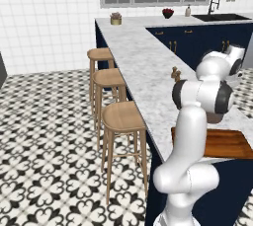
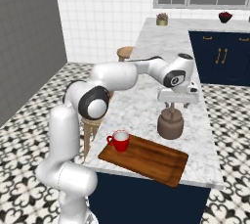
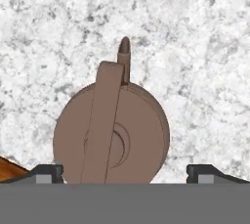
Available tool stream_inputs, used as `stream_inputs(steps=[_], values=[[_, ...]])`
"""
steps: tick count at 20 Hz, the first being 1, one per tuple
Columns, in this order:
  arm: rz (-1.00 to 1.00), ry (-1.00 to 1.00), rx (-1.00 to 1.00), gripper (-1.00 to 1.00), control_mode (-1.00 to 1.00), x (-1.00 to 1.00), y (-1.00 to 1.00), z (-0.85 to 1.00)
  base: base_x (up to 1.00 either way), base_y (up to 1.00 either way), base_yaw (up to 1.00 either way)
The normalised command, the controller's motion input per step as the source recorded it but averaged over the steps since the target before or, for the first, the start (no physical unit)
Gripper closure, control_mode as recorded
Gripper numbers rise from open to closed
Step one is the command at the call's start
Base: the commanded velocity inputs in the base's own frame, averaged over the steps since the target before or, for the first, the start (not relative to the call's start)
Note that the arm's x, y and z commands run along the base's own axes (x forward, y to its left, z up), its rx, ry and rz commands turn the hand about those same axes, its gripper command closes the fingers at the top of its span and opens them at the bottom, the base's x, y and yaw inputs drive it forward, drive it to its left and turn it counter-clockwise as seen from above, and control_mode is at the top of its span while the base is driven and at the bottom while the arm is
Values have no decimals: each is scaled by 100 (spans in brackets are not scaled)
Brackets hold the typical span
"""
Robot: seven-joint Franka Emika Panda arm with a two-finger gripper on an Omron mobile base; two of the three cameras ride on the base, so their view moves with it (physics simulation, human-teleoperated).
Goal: Pick the kettle from the counter and place it on the tray. Then pick the mug from the cabinet and place it on the tray. Then close the cabinet doors.
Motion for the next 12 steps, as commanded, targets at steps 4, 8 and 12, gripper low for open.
stream_inputs(steps=[4,8,12], values=[[6,6,0,-100,-100,19,0,-32,0,0,0],[8,6,0,100,-100,9,1,-30,0,0,0],[4,3,-2,100,-100,5,1,-18,0,0,0]])
